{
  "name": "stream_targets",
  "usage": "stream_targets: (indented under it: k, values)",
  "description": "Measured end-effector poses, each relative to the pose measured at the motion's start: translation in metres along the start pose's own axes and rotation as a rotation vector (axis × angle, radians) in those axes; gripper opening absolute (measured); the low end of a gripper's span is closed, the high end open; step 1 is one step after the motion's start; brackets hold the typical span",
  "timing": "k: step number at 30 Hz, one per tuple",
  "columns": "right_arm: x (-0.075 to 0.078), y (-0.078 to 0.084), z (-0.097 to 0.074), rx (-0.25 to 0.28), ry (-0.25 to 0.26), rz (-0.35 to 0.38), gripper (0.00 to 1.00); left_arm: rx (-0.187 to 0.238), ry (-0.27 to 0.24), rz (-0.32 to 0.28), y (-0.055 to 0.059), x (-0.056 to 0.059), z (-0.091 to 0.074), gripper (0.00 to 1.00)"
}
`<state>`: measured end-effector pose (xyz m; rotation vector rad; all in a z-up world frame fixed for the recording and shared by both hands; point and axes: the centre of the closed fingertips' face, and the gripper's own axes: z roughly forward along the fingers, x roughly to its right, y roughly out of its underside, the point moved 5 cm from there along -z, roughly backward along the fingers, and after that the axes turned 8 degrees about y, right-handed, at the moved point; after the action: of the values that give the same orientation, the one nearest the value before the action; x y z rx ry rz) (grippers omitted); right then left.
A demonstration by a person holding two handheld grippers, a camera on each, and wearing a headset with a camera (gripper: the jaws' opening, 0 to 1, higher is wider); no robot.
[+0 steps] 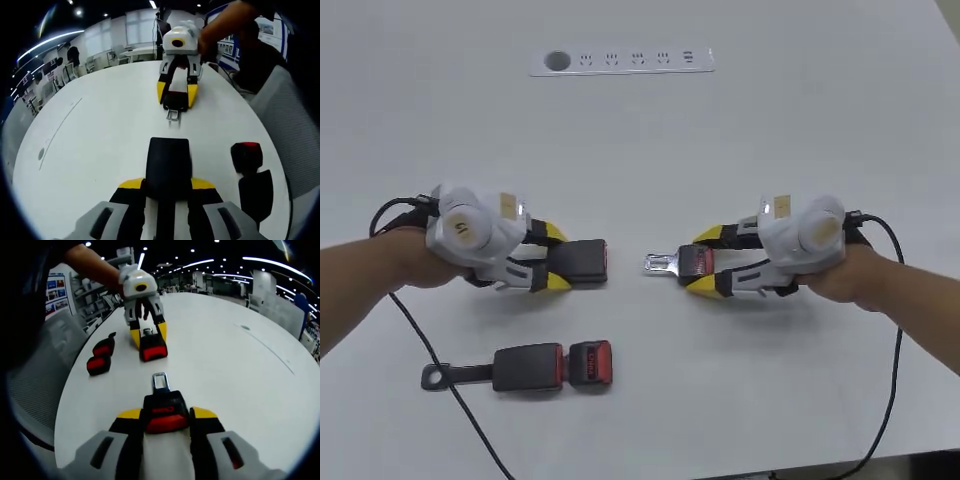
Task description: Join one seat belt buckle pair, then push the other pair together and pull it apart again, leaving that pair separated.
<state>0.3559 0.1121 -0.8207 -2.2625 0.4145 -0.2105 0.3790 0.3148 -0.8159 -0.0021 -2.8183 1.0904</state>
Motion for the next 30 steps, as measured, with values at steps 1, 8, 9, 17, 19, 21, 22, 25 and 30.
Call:
stream_targets:
  k: [1, 8, 9, 17, 19, 21, 22, 25, 30]
  values:
    - [-0.001, -0.001, 0.002, 0.003, -0.002, -0.001, 0.36, -0.002, 0.0, 0.001, 0.0, 0.0, 0.0, 0.34]
    - [-0.006, -0.012, 0.018, 0.019, -0.012, -0.002, 0.36, -0.003, 0.003, 0.004, 0.001, 0.0, 0.0, 0.34]
    - [-0.007, -0.014, 0.02, 0.024, -0.012, -0.002, 0.36, -0.004, 0.004, 0.005, 0.0, 0.0, 0.001, 0.34]
    - [-0.01, -0.024, 0.034, 0.031, -0.022, -0.008, 0.36, -0.012, 0.017, 0.017, -0.001, 0.0, 0.002, 0.33]
    - [-0.009, -0.026, 0.036, 0.03, -0.026, -0.012, 0.36, -0.014, 0.02, 0.02, -0.001, 0.0, 0.002, 0.33]
    - [-0.009, -0.027, 0.039, 0.029, -0.031, -0.013, 0.36, -0.018, 0.024, 0.024, -0.002, 0.0, 0.003, 0.33]
    - [-0.01, -0.028, 0.04, 0.029, -0.032, -0.015, 0.36, -0.017, 0.027, 0.022, -0.002, 0.0, 0.004, 0.33]
    - [-0.009, -0.029, 0.042, 0.024, -0.037, -0.02, 0.36, -0.027, 0.032, 0.032, -0.005, 0.0, 0.005, 0.33]
    - [-0.01, -0.031, 0.044, 0.005, -0.029, -0.019, 0.36, -0.041, 0.036, 0.038, -0.005, 0.0, 0.005, 0.33]
